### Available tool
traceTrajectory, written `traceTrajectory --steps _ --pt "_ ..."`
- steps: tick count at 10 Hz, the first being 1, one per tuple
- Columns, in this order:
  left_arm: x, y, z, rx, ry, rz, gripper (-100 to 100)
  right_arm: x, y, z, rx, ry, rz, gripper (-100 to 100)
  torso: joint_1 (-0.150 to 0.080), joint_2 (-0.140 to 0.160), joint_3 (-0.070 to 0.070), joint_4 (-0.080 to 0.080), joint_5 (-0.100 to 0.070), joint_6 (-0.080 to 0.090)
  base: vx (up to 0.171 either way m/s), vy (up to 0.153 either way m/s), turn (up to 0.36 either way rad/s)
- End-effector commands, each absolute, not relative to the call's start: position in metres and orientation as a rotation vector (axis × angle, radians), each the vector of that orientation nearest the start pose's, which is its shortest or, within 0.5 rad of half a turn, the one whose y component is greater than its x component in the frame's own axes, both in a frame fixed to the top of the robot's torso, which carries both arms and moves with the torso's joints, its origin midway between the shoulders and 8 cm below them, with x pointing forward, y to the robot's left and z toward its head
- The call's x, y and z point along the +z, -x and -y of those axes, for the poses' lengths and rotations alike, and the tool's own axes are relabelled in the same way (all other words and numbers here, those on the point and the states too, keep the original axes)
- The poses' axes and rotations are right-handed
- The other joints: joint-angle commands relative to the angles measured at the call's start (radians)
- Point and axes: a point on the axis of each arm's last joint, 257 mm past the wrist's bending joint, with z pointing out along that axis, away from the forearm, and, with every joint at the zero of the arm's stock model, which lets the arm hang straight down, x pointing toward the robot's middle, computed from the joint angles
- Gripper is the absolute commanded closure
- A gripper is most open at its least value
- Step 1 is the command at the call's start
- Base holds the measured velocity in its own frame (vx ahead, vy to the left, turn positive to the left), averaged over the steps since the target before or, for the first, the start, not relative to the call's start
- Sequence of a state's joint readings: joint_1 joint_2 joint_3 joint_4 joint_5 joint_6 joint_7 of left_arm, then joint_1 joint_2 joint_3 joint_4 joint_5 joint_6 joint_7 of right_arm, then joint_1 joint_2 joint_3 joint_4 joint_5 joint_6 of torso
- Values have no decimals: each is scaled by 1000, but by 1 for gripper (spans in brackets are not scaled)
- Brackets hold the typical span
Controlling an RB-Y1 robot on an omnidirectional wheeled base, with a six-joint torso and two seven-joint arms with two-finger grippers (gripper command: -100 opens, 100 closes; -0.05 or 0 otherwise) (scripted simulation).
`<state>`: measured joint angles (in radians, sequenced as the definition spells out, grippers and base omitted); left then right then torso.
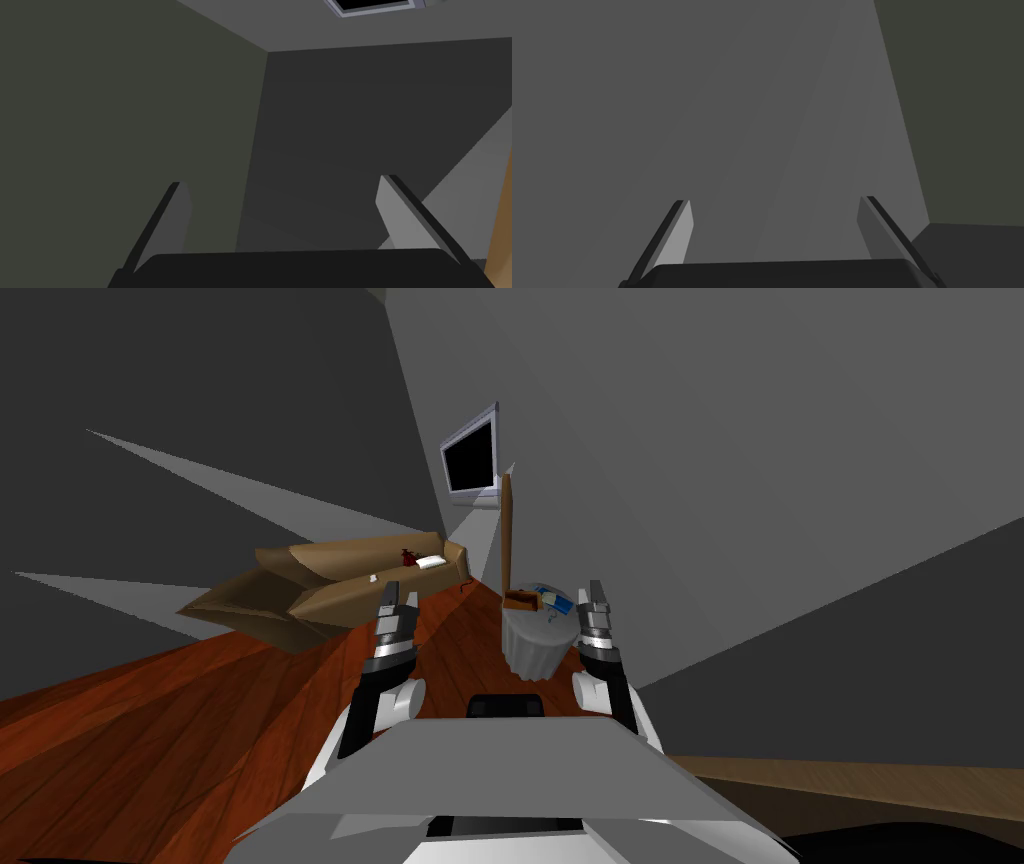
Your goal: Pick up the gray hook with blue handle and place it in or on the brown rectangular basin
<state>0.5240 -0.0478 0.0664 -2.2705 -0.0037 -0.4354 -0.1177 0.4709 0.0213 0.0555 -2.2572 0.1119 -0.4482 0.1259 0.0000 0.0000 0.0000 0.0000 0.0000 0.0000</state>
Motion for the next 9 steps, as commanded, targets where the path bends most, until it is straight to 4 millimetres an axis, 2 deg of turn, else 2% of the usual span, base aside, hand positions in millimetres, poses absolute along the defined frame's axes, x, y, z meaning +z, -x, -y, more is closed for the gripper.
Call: traceTrajectory --steps 1,2,4,7,8,9 --pt "0 -348 -312 -1092 713 -668 0 3 -371 254 1205 -624 -745 -100 0 0 0 0 0 0 -21 -33 47" --pt "0 -348 -312 -1092 713 -668 0 3 -371 254 1205 -624 -745 -100 -2 1 0 0 0 0 -34 -44 30" --pt "0 -348 -312 -1092 713 -668 0 -12 -383 262 1250 -678 -766 -100 -3 2 1 1 -1 0 -44 -43 41" --pt "0 -348 -312 -1092 713 -668 0 -22 -391 269 1287 -722 -771 -100 -3 2 1 0 -1 0 -25 -39 28" --pt "0 -348 -312 -1092 713 -668 0 -33 -400 277 1311 -766 -779 -100 -3 1 1 0 -1 0 -36 -38 54" --pt "0 -348 -312 -1092 713 -668 0 -33 -400 277 1321 -772 -776 -100 -3 2 1 0 -1 0 -32 -37 29"
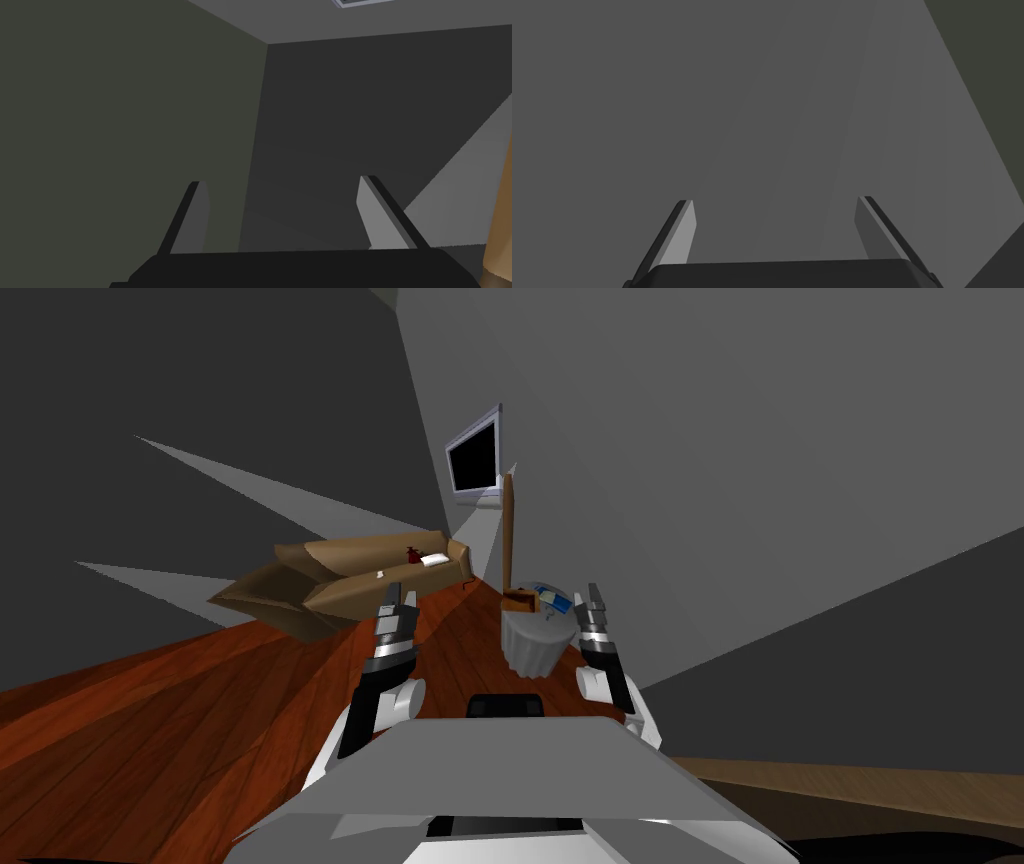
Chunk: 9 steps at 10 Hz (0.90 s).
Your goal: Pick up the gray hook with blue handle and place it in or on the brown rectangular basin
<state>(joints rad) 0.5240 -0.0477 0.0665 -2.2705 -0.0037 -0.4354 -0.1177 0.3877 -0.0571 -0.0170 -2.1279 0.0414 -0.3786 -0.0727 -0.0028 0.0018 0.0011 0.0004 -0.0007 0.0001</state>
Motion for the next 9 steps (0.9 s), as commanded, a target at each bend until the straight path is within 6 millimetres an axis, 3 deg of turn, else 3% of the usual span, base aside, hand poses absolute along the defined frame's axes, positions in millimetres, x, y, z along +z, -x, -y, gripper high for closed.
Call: traceTrajectory --steps 1,4,5,7,8,9 --pt "0 -348 -312 -1092 713 -668 0 -45 -409 286 1341 -820 -782 -100 0 0 0 0 0 0 -37 -55 51" --pt "0 -348 -312 -1092 713 -668 0 -58 -418 297 1397 -896 -770 -100 -1 0 0 0 0 0 -37 -50 43" --pt "0 -348 -312 -1092 713 -668 0 -72 -428 309 1405 -953 -772 -100 0 0 0 0 0 0 -48 -48 85" --pt "0 -348 -312 -1092 713 -668 0 -72 -428 309 1436 -971 -758 -100 -1 0 0 0 0 0 -24 -41 17" --pt "0 -348 -312 -1092 713 -668 0 -87 -439 323 1451 -1038 -751 -100 1 -1 0 0 0 0 -20 -34 83" --pt "0 -348 -312 -1092 713 -668 0 -87 -439 323 1472 -1050 -740 -100 0 -1 -1 0 0 0 -27 -41 52"
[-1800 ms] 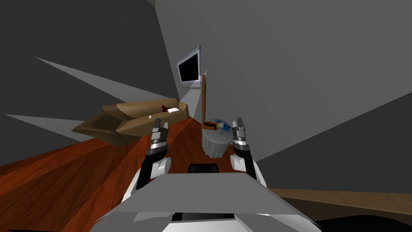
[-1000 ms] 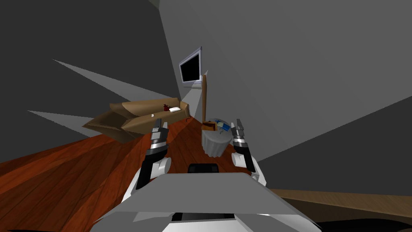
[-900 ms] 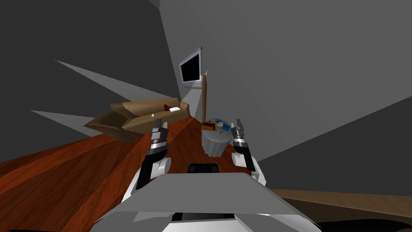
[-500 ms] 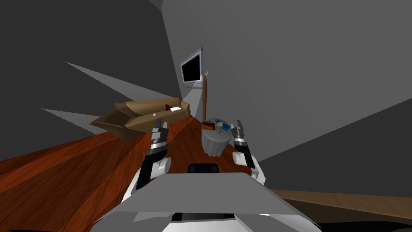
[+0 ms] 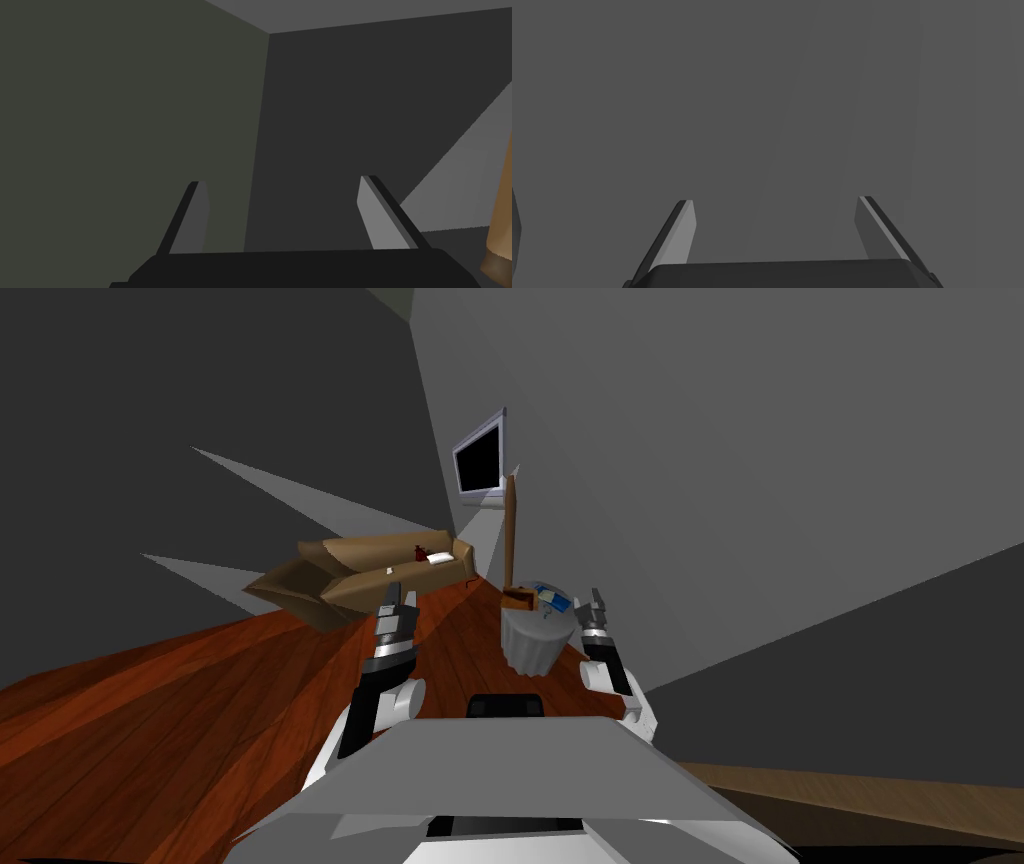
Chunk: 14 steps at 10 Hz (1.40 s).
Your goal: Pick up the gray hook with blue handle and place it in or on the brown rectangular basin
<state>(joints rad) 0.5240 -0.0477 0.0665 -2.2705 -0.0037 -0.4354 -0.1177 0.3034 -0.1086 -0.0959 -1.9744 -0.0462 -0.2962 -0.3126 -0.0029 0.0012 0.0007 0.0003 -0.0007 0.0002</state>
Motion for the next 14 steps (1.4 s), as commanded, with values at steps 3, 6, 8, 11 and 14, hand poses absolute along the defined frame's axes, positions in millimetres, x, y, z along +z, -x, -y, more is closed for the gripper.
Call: traceTrajectory --steps 3,6,8,11,14 --pt "0 -348 -312 -1092 713 -668 0 -103 -449 337 1518 -1143 -708 -100 -2 1 0 0 0 0 -30 -55 45" --pt "0 -348 -312 -1092 713 -668 0 -119 -459 353 1559 -1239 -668 -100 -1 0 0 0 0 0 -23 -40 51" --pt "0 -348 -312 -1092 713 -668 0 -136 -469 369 1586 -1332 -625 -100 -1 -1 0 0 0 0 -22 -51 92" --pt "0 -348 -312 -1092 713 -668 0 -154 -478 385 1624 -1436 -563 -100 -1 0 0 0 0 0 -24 -46 64" --pt "0 -348 -312 -1092 713 -668 0 -172 -487 402 1656 -1542 -490 -100 0 -1 0 0 0 0 -22 -43 64"
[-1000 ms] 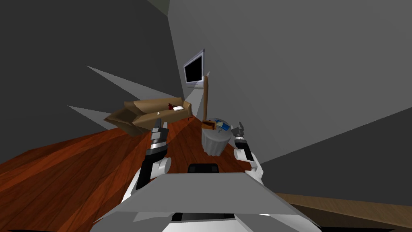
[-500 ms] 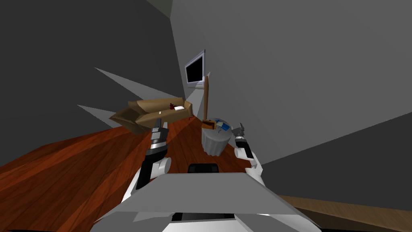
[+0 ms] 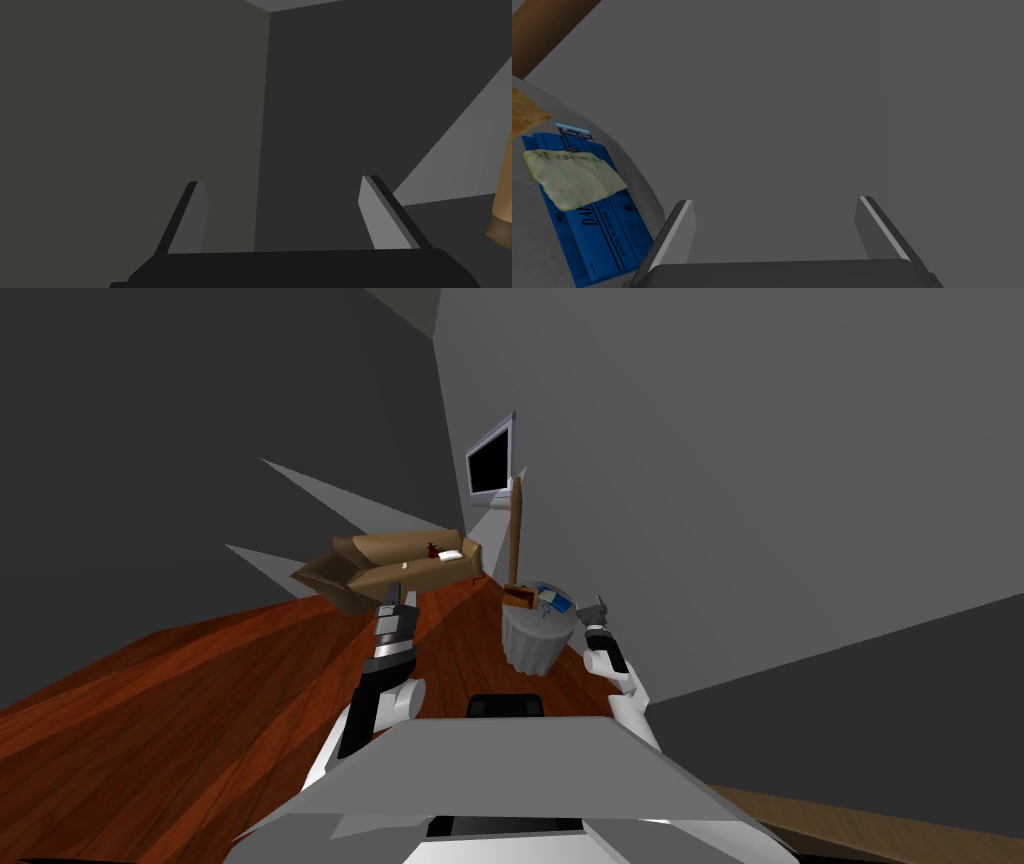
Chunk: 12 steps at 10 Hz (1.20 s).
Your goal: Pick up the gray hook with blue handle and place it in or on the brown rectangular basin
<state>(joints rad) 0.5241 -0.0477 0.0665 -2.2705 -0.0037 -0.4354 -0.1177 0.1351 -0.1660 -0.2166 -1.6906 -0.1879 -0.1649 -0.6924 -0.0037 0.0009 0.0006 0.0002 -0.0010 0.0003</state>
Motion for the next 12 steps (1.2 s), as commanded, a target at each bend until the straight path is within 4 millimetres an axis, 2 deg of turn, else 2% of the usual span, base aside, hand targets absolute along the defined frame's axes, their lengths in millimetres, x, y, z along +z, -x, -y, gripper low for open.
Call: traceTrajectory --steps 1,2,3,4,5,6,7,8,9,11,12 --pt "0 -348 -312 -1092 713 -668 0 -172 -487 402 1675 -1554 -472 -100 0 0 0 0 0 0 -14 -29 -10" --pt "0 -348 -312 -1092 713 -668 0 -180 -496 416 1682 -1616 -421 -100 1 0 0 0 0 0 -13 -49 123" --pt "0 -348 -312 -1092 713 -668 0 -190 -495 418 1689 -1650 -401 -100 0 -1 0 0 0 0 -18 -57 98" --pt "0 -348 -312 -1092 713 -668 0 -191 -495 418 1709 -1665 -378 -100 0 -1 0 0 0 0 -20 -29 -6" --pt "0 -348 -312 -1092 713 -668 0 -197 -504 431 1718 -1724 -319 -100 1 0 0 0 0 0 -37 -41 136" --pt "0 -348 -312 -1092 713 -668 0 -209 -503 434 1721 -1760 -296 -100 1 0 0 0 0 -1 -31 -52 92" --pt "0 -348 -312 -1092 713 -668 0 -210 -503 434 1738 -1776 -272 -100 0 0 0 0 0 0 -13 -29 -11" --pt "0 -348 -312 -1092 713 -668 0 -216 -511 446 1747 -1831 -207 -100 1 -1 0 0 0 0 -24 -44 137" --pt "0 -348 -312 -1092 713 -668 0 -229 -509 448 1742 -1869 -181 -100 1 -1 0 0 0 0 -26 -54 99" --pt "0 -348 -312 -1092 713 -668 0 -231 -509 448 1765 -1886 -146 -100 1 -1 0 0 0 0 -10 -18 -4" --pt "0 -348 -312 -1092 713 -668 0 -241 -517 460 1771 -1954 -62 -100 3 -1 -1 0 1 0 -26 -31 162"
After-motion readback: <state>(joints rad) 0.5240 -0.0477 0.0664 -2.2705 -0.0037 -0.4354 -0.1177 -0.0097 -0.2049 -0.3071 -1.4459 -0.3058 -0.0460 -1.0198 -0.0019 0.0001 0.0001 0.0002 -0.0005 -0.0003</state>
